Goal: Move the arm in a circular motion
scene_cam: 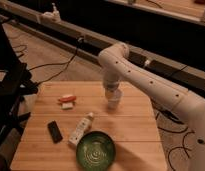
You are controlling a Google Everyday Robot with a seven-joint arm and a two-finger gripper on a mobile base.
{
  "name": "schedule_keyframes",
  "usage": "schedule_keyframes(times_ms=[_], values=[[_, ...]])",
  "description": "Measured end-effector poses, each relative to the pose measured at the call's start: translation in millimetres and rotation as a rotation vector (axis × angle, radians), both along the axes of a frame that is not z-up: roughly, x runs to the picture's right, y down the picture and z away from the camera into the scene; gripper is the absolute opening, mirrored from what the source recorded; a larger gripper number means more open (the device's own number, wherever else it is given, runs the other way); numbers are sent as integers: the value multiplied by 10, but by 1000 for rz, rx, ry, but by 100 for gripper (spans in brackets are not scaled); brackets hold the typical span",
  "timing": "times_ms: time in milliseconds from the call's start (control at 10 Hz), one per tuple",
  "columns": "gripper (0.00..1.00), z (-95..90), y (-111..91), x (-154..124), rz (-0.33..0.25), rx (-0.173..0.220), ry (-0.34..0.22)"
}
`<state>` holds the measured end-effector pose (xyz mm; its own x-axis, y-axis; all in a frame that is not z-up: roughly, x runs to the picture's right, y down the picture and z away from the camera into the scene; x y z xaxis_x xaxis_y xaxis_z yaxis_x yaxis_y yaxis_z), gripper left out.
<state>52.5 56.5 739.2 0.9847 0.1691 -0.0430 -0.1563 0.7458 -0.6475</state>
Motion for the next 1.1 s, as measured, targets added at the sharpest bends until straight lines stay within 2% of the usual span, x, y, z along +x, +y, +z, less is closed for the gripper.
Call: schedule_keyframes(times_ms=[100, 300, 500, 600, 800, 900, 1100], values=[[0, -135, 133, 40, 26, -22, 5], [0, -395, 331, 360, 87, -53, 85], [0, -574, 388, 1026, 138, -56, 245], [0, -625, 348, 1390, 162, -50, 326], [0, -570, 136, 1838, 179, -27, 420], [0, -409, -63, 1872, 156, -3, 424], [0, -46, -386, 1557, 105, 43, 359]])
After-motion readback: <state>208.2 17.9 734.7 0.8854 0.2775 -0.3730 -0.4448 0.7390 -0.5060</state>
